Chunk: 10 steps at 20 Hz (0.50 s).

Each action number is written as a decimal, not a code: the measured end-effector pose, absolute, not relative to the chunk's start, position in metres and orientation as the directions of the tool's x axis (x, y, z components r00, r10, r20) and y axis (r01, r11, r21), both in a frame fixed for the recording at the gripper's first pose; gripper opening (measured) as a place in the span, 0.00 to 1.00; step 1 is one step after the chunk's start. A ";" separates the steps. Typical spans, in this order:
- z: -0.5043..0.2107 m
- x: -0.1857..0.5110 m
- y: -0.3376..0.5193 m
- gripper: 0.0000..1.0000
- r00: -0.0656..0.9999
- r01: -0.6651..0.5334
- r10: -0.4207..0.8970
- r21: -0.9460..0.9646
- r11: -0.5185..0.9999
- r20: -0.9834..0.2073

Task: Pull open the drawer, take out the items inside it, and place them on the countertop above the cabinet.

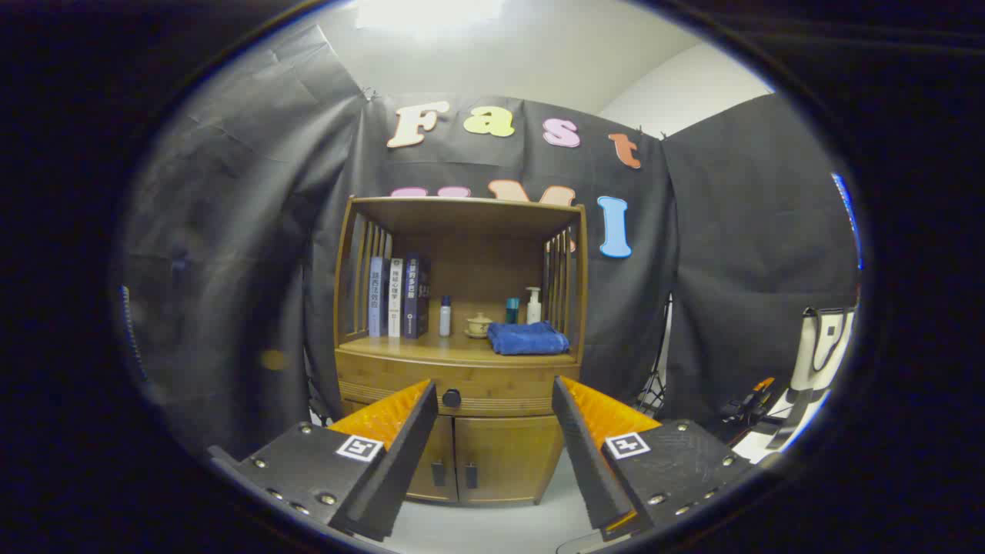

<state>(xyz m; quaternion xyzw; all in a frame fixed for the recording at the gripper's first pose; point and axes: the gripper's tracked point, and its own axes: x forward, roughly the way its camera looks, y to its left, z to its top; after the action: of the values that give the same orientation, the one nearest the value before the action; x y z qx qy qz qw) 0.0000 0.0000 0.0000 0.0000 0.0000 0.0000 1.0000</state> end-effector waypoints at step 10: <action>-0.003 0.027 0.021 0.90 0.999 -0.041 0.041 0.012 0.999 -0.019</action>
<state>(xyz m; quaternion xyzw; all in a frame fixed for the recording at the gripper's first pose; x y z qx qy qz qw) 0.0267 0.0206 -0.0029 0.0056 0.0095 0.0203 0.9997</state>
